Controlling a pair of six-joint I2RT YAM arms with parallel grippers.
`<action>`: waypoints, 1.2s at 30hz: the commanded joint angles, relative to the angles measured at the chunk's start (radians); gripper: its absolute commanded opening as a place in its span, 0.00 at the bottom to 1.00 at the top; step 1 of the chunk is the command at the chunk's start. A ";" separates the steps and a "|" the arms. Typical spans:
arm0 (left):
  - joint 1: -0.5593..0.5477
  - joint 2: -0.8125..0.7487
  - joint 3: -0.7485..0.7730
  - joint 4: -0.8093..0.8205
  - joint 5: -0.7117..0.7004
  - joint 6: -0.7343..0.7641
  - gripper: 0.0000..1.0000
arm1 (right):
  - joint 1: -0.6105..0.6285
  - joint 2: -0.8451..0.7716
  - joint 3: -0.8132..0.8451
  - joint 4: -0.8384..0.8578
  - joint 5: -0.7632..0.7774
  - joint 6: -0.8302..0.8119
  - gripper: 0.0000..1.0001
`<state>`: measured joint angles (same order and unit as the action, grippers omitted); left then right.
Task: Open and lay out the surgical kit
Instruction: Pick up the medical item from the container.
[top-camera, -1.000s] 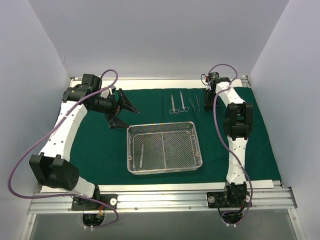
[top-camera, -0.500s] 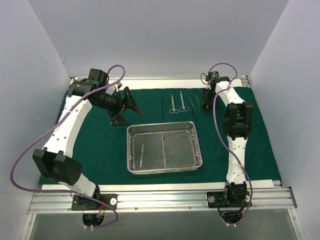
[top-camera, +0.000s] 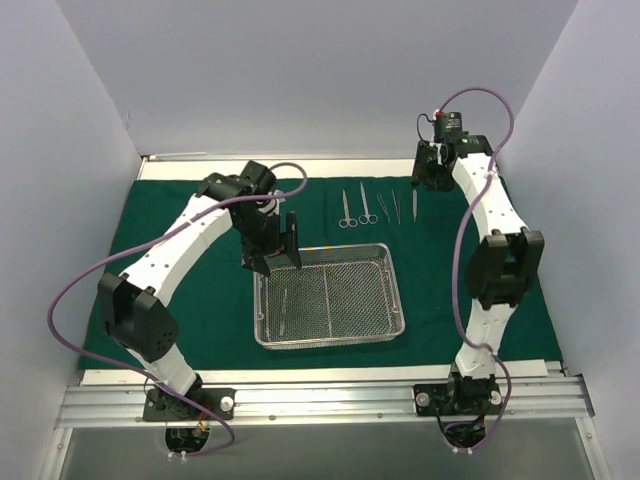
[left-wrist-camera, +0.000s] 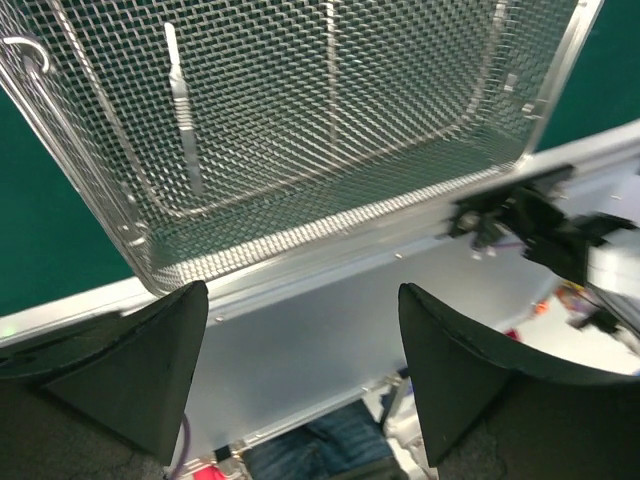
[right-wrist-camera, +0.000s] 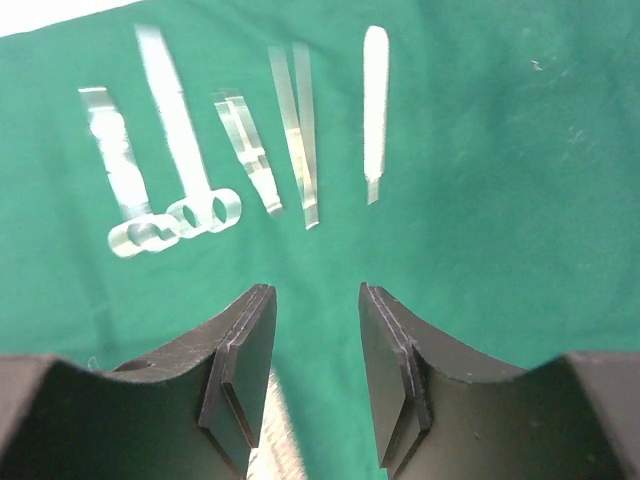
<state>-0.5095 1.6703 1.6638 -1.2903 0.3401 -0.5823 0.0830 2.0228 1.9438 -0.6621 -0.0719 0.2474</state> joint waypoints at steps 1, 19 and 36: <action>-0.061 0.028 -0.024 0.081 -0.136 0.025 0.85 | 0.046 -0.136 -0.072 -0.011 -0.048 0.039 0.40; -0.176 0.163 -0.285 0.344 -0.434 -0.091 0.70 | 0.084 -0.476 -0.411 0.062 -0.072 0.069 0.39; -0.179 0.288 -0.438 0.531 -0.470 -0.148 0.57 | 0.095 -0.567 -0.502 0.062 -0.089 0.059 0.35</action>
<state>-0.6857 1.8980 1.2861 -0.8532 -0.0910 -0.7013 0.1719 1.5105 1.4567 -0.6010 -0.1497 0.3103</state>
